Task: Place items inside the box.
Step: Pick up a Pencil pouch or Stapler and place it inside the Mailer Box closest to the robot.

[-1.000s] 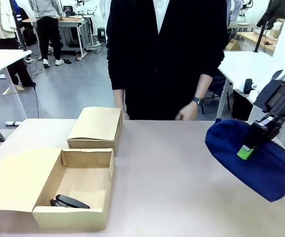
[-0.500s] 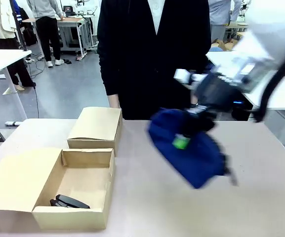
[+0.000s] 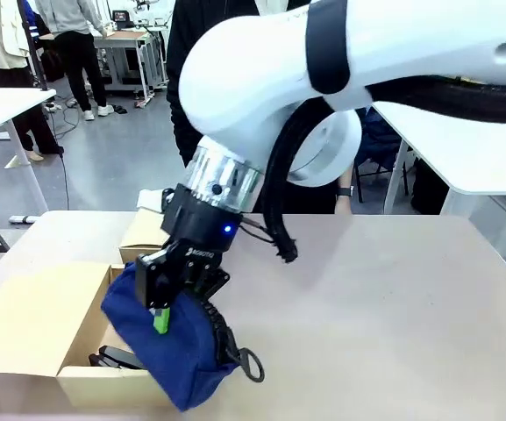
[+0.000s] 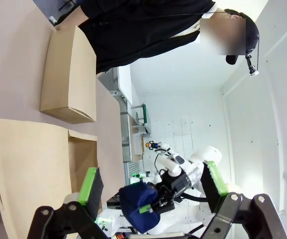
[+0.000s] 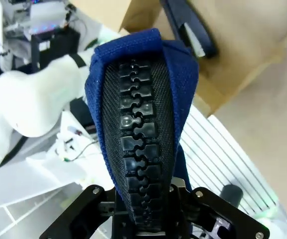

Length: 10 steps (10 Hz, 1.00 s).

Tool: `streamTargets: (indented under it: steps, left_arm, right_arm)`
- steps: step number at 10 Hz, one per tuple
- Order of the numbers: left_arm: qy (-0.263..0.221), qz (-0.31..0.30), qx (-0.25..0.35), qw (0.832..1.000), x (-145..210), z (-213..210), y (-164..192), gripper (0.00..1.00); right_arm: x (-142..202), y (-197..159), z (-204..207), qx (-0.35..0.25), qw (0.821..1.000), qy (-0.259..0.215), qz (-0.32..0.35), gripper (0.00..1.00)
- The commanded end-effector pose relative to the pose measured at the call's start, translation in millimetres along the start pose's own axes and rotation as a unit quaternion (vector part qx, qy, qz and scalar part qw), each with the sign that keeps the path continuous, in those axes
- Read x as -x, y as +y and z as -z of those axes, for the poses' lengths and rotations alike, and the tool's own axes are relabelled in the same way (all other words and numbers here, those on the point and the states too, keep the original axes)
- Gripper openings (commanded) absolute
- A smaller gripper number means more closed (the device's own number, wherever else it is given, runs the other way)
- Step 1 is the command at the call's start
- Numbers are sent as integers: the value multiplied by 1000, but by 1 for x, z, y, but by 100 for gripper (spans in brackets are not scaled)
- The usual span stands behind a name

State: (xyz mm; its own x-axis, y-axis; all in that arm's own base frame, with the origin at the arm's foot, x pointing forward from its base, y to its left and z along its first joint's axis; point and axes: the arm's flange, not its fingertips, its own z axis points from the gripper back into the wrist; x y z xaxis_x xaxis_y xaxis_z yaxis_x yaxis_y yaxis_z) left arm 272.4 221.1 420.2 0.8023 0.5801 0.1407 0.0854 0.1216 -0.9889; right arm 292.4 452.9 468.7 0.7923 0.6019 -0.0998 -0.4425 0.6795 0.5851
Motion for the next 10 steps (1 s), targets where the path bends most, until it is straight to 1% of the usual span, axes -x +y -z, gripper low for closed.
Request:
streamTargets:
  steps: [1, 2, 3, 4, 5, 6, 7, 8, 9, 10]
  left_arm:
    - [0, 8, 5, 1000, 3, -1, -1, 100]
    - [0, 8, 5, 1000, 3, -1, -1, 100]
    - [0, 8, 5, 1000, 3, -1, -1, 100]
    - [0, 8, 5, 1000, 3, -1, -1, 100]
    - [0, 8, 5, 1000, 3, -1, -1, 100]
    - [0, 8, 5, 1000, 3, -1, -1, 100]
    - [0, 8, 5, 1000, 3, -1, -1, 100]
    - [0, 8, 5, 1000, 3, -1, -1, 100]
    - [0, 8, 5, 1000, 3, -1, -1, 100]
    - [0, 8, 5, 1000, 3, -1, -1, 100]
  right_arm:
    - [19, -18, -34, -9, 999, -51, 8, 7]
    - [0, 0, 0, 0, 1000, 0, 0, 7]
    - [-11, 23, 13, 21, 992, -79, 94, 7]
    - [-20, 37, 20, 25, 981, -130, 143, 7]
    - [-36, 57, 29, 15, 971, -158, 178, 7]
    - [-52, 68, 37, 28, 960, -180, 213, 7]
    - [-71, 70, 50, 58, 956, -166, 233, 7]
    - [-87, 64, 61, 75, 948, -169, 260, 7]
    - [-99, 57, 69, 91, 938, -186, 279, 7]
    - [-107, 48, 73, 94, 933, -189, 290, 7]
